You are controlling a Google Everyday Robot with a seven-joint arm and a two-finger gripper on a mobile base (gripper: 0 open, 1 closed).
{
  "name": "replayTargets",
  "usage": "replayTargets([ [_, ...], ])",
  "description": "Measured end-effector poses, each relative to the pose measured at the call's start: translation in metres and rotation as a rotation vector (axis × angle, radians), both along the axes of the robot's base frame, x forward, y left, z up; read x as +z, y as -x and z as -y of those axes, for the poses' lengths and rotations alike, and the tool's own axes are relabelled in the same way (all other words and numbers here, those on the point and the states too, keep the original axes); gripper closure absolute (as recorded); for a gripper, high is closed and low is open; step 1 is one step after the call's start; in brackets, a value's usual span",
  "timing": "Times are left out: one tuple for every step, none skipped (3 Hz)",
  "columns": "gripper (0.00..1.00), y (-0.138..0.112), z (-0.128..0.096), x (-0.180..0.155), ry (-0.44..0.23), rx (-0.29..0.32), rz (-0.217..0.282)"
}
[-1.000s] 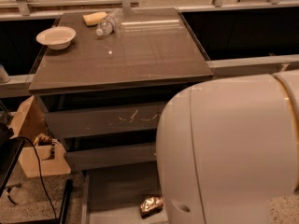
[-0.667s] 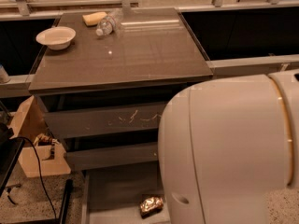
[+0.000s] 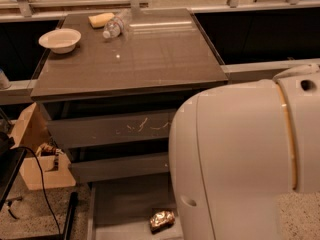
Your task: Place orange can into bottom drawer
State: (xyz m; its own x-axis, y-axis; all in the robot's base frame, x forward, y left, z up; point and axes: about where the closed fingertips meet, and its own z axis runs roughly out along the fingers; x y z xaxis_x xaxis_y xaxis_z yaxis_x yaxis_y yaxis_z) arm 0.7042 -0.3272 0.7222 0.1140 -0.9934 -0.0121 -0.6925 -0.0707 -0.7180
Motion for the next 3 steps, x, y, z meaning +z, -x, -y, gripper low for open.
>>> replayTargets([
  [1.00,-0.012,0.005,0.019,0.005,-0.012,0.034],
  [1.00,-0.022,0.005,0.041,0.015,-0.013,0.073],
  [1.00,-0.033,-0.002,0.077,0.039,0.005,0.129],
])
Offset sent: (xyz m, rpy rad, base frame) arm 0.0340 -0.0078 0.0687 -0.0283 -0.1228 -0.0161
